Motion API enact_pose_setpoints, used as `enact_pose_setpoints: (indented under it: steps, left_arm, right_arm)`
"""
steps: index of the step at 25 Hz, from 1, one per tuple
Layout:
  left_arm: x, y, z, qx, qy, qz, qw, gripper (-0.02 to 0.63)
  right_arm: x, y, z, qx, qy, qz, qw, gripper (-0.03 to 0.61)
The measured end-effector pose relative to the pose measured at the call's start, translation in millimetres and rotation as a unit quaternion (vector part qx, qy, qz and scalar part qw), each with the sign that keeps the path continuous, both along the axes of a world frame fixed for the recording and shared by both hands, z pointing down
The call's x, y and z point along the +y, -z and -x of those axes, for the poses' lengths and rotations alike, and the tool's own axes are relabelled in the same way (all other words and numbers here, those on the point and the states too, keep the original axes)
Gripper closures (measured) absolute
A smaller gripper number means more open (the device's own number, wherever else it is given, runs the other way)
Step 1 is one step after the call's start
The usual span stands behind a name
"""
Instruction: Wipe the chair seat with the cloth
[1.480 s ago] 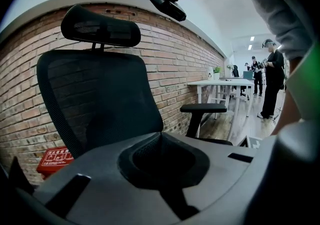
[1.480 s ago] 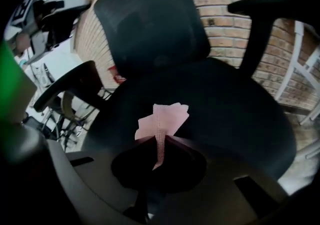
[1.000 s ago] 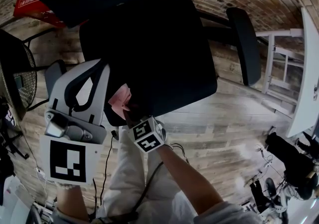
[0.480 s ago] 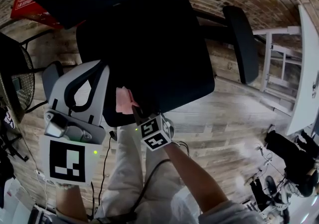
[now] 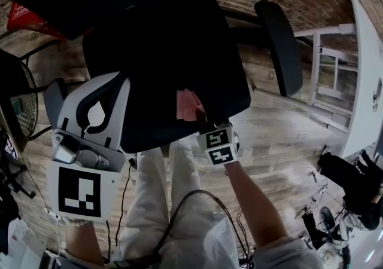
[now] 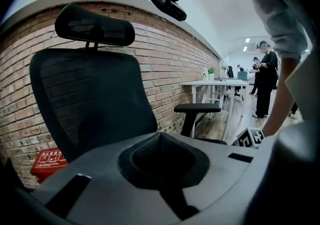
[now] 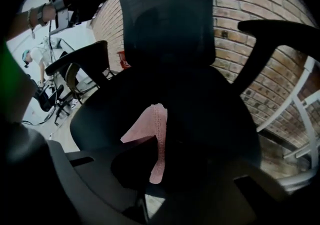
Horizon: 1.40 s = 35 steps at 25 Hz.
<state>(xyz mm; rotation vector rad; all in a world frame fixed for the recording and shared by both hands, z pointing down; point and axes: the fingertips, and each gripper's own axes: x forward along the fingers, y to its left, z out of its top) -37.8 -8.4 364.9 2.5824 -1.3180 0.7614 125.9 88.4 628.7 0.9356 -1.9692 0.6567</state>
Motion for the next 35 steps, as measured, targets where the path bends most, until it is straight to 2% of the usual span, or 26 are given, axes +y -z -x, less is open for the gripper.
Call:
enact_pose_setpoints:
  steps: [11,17,21,26,32,35]
  left_arm:
    - [-5.2,-0.4,-24.1,-0.008,-0.018,0.0,0.9998,0.595]
    - [-7.1,0.1,-34.1,-0.007,-0.019,-0.001,0.9998,0.595]
    - [-6.8,-0.3,-37.3,-0.008,-0.022,0.0,0.9997,0.595]
    - [-5.5,-1.7,-39.2,-0.013,-0.028,0.0,0.9995,0.595]
    - [-4.0,-0.5,-36.7,-0.012,-0.035,-0.003,0.9993,0.595]
    - [-3.2,0.3,-33.7,-0.011,-0.037,-0.003,0.9993,0.595]
  right_arm:
    - [-28.9,7.6,-142.4,0.087,-0.088,-0.026,0.992,0.523]
    - [-27.2,6.9,-184.7,0.108,-0.129,-0.018,0.986,0.523]
    - [-13.0,0.5,-180.2,0.093,-0.151,-0.004,0.984,0.523]
    - [16.6,-8.6,-154.4,0.076,-0.147,0.019,0.986,0.523]
    - [50.8,-18.2,-101.0,0.04,-0.132,0.037,0.99,0.523]
    - [66.4,-18.2,-58.3,0.01,-0.101,0.046,0.994,0.523]
